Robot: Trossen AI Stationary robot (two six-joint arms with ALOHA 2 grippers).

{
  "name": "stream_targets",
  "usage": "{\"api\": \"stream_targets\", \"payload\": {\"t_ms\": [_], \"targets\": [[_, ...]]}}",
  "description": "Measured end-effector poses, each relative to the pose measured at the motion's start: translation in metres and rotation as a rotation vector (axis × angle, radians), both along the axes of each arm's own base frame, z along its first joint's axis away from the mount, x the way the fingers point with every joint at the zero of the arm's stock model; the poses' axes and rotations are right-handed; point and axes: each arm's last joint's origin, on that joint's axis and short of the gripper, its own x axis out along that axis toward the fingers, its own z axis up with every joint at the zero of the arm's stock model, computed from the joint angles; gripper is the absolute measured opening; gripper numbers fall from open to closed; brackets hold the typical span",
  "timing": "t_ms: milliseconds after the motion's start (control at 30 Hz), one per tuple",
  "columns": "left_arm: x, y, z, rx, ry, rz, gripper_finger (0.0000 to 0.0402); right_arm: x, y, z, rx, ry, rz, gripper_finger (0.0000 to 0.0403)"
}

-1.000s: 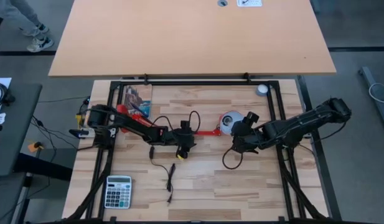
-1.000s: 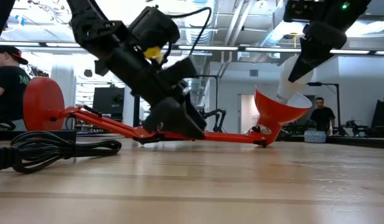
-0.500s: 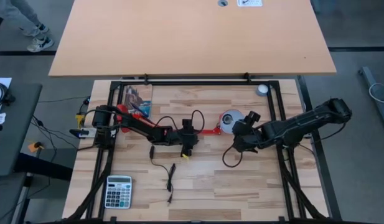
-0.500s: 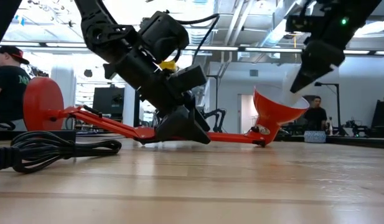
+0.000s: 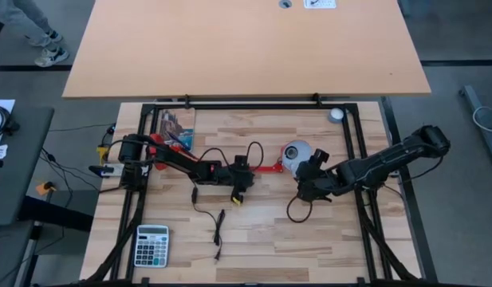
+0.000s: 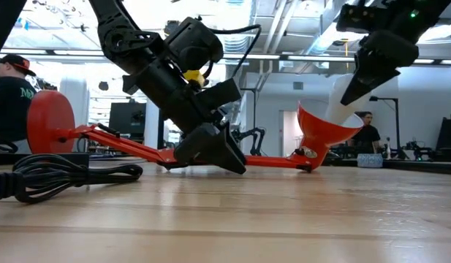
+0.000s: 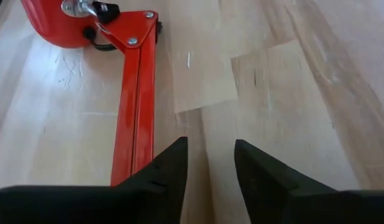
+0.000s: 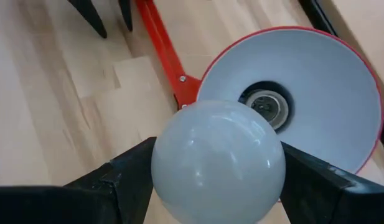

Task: Screw lightbulb
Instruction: Insert the lightbulb in the lamp

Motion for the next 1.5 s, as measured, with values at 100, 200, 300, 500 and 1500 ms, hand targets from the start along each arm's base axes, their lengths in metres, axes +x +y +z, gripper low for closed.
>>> {"api": "stream_targets", "payload": {"t_ms": [100, 200, 300, 500, 1500], "targets": [[0.000, 0.002, 0.000, -0.002, 0.002, -0.009, 0.0111, 0.000, -0.001, 0.001, -0.030, -0.013, -0.020, 0.0292], [0.000, 0.003, 0.000, -0.006, -0.001, -0.016, 0.0094, 0.001, -0.006, 0.001, -0.030, -0.036, -0.070, 0.0292], [0.000, 0.003, 0.000, -0.007, -0.001, -0.016, 0.0084, 0.002, -0.009, 0.001, -0.002, -0.075, -0.127, 0.0292], [0.000, 0.003, 0.000, -0.006, -0.003, -0.017, 0.0078, 0.006, -0.012, 0.003, 0.016, -0.158, -0.204, 0.0292], [0.003, 0.024, 0.006, 0.081, -0.059, 0.101, 0.0184, 0.002, -0.027, -0.021, 0.036, -0.201, -0.281, 0.0292]]}}
